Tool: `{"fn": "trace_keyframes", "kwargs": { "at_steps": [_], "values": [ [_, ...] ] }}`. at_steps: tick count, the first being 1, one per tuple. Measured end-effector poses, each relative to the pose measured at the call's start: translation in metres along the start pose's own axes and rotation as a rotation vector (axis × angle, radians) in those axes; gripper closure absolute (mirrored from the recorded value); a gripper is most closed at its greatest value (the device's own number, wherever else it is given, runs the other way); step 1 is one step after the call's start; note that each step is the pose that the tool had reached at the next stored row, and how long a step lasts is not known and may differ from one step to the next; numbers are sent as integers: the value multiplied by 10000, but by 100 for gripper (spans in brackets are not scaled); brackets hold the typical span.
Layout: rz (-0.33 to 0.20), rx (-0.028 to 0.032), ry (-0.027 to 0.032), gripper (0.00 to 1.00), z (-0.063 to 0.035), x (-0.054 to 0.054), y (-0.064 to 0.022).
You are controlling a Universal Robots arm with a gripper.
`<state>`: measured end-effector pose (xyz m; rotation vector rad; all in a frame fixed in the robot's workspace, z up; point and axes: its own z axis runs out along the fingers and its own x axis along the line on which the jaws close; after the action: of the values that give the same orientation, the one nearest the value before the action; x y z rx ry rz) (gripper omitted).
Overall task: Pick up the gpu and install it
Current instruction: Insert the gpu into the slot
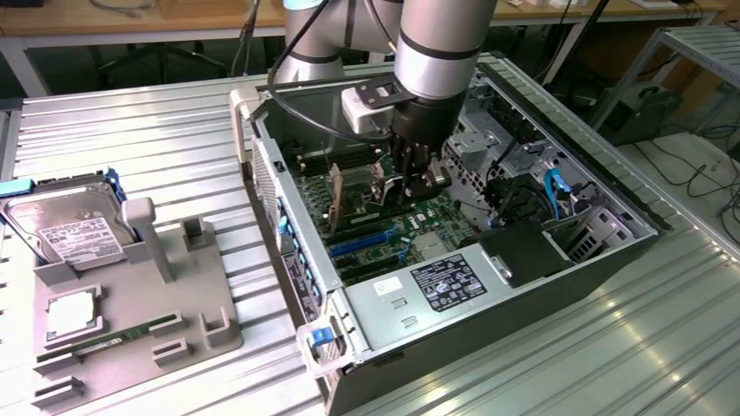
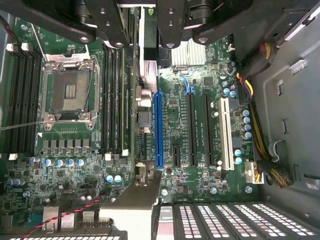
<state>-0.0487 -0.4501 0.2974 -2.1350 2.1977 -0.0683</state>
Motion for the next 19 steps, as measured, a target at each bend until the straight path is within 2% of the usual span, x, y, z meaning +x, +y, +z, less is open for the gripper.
{"fn": "trace_keyframes", "kwargs": {
  "at_steps": [15, 19],
  "values": [
    [0, 0, 1, 73, 173, 5, 15],
    [-1, 1, 7, 73, 247, 6, 23]
  ]
}}
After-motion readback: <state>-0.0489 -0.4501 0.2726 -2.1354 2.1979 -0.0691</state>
